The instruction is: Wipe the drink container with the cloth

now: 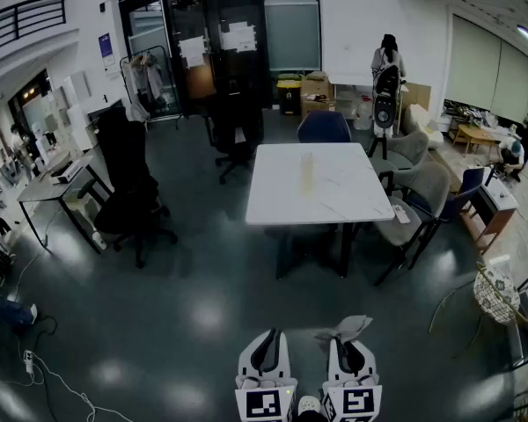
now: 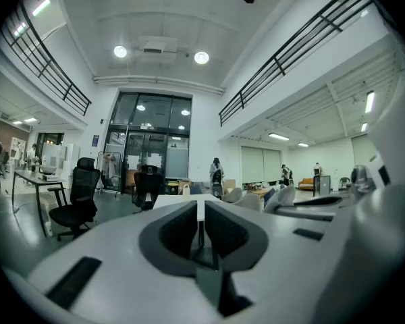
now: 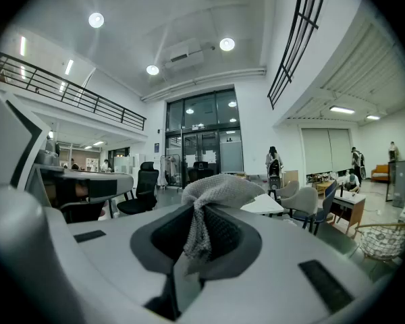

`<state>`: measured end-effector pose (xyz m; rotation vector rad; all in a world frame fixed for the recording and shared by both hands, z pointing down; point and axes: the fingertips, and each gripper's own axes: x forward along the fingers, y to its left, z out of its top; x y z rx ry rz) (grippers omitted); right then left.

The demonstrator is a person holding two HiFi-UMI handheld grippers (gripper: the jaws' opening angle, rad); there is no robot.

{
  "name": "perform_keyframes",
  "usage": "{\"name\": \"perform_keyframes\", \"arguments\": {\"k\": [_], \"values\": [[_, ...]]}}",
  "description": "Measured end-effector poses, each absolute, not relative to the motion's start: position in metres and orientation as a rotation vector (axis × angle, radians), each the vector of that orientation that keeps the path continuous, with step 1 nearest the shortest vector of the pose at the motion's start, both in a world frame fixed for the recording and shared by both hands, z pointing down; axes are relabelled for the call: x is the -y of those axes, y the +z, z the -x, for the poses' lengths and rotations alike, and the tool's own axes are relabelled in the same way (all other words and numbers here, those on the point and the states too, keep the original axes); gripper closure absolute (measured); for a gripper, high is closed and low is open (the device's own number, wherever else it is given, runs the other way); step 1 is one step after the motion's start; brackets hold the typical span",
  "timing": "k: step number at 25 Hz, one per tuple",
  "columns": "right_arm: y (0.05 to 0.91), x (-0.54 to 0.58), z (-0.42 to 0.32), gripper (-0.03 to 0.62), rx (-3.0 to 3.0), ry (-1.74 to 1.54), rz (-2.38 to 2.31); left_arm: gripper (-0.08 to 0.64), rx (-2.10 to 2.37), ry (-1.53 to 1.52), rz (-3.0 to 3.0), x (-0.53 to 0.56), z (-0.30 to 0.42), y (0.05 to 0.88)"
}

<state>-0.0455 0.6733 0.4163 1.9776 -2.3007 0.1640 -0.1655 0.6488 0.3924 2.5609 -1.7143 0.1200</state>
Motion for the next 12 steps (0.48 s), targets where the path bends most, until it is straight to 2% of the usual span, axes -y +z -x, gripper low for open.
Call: {"name": "perform_keyframes", "arguments": {"k": [12], "values": [[0.427,-0.661,0.04,0.546,2.29,0.213,-1.979,0.518,1.694,0.161,-2.563,-0.638,0.159,0.399]]}}
